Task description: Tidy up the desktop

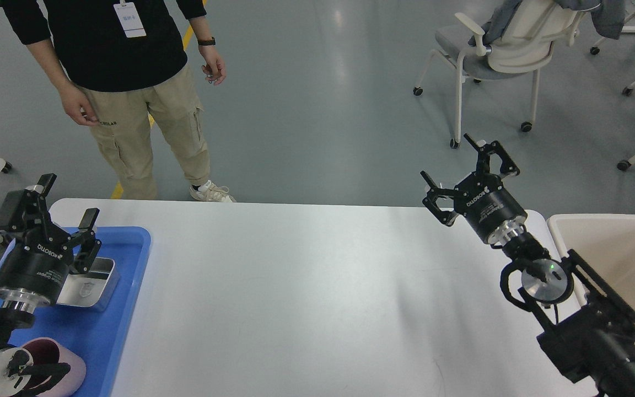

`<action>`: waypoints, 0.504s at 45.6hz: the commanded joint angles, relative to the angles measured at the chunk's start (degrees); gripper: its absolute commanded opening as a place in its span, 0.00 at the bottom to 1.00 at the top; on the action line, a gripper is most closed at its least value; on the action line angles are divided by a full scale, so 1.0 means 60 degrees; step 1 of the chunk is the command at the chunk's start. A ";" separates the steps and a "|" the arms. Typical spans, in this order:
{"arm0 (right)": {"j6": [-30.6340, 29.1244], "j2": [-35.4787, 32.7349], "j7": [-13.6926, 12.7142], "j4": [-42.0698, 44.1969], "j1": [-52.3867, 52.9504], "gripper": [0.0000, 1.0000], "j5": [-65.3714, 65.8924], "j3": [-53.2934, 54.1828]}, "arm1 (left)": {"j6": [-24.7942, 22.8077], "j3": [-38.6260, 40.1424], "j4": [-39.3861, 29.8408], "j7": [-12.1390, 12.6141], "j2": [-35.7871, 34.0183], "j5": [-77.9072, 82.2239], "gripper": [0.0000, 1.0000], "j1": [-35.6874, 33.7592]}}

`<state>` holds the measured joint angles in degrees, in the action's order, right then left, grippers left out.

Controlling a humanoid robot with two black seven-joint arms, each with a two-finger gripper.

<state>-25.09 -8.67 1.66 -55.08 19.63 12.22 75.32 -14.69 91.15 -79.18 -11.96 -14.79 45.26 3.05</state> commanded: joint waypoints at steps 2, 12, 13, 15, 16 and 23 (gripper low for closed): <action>-0.0272 0.0552 0.0002 -0.0225 -0.1087 1.00 -0.0001 0.0731 | 0.0002 0.0000 -0.0001 0.0001 0.0005 0.0001 0.97 0.0004; -0.0287 0.0728 -0.0013 -0.0020 -0.1850 1.00 -0.0016 0.1318 | -0.0320 0.0029 -0.0015 0.0001 -0.0024 -0.0057 0.97 0.0253; -0.0287 0.0728 -0.0013 0.0038 -0.1894 1.00 -0.0016 0.1333 | -0.0321 0.0043 -0.0015 0.0001 -0.0010 -0.0101 0.97 0.0282; -0.0316 0.0728 0.0002 0.0097 -0.1982 1.00 -0.0016 0.1347 | -0.0350 0.0087 -0.0015 0.0001 0.0005 -0.0131 0.97 0.0297; -0.0359 0.0728 0.0002 0.0126 -0.2025 1.00 -0.0016 0.1347 | -0.0379 0.0102 -0.0015 0.0001 0.0005 -0.0145 0.97 0.0311; -0.0623 0.0713 0.0002 0.0667 -0.2114 1.00 -0.0016 0.1362 | -0.0599 0.0102 -0.0001 0.0001 0.0063 -0.0247 0.97 0.0399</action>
<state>-28.02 -4.35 1.68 -53.75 7.21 12.13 83.38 -17.55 91.71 -79.26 -11.96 -14.69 44.29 5.08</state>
